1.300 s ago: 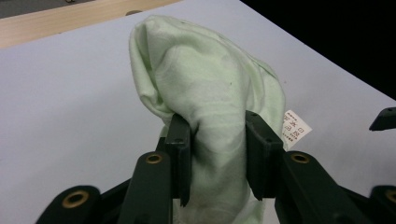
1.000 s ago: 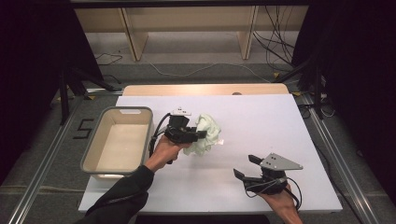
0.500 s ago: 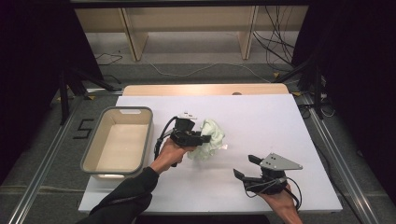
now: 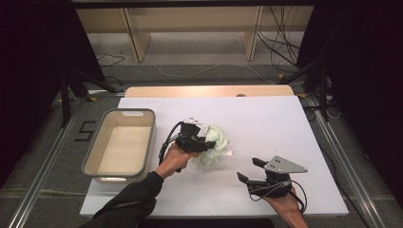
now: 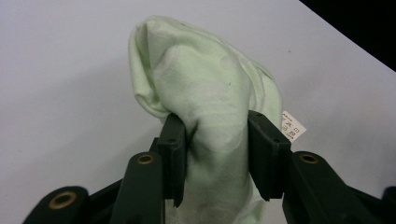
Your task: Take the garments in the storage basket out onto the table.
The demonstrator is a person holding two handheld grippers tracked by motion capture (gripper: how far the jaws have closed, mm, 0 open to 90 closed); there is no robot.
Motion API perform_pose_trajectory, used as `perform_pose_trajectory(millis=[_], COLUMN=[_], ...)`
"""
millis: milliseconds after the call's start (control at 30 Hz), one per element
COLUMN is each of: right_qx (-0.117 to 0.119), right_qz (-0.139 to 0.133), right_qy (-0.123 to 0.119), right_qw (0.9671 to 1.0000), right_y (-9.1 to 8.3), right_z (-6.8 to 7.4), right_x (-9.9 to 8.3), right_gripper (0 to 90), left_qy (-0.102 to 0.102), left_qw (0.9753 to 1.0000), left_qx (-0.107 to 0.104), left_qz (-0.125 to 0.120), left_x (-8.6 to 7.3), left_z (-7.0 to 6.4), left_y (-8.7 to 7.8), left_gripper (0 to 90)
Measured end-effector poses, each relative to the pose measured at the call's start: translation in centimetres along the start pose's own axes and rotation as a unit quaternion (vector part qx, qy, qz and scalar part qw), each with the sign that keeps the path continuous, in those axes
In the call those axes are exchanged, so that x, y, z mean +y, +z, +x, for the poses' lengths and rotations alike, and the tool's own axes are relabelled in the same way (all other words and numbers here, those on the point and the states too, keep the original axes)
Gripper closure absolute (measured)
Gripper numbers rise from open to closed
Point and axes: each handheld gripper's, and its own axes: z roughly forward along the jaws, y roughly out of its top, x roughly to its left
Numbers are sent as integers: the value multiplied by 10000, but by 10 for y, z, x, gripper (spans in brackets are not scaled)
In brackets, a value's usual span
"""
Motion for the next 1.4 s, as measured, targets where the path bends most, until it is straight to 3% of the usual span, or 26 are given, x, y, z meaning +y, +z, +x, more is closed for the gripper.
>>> perform_pose_trajectory(millis=[500,667,900,1400], right_qx=[0,1,8,19], right_qz=[20,20,-7,-3], right_qy=[9,3,3,2], right_qw=[10000,10000,10000,10000], right_y=[0,0,0,0], right_z=[1,1,1,1], right_x=[0,0,0,0], right_gripper=[261,262,263,263], left_qy=[61,-25,-128,-53], left_qw=[9997,9997,9998,10000], left_qx=[148,83,45,68], left_qz=[168,248,115,-44], left_x=[-6,-7,-2,1], left_z=[2,3,5,5], left_y=[9,12,3,-15], left_gripper=[544,421,272,231])
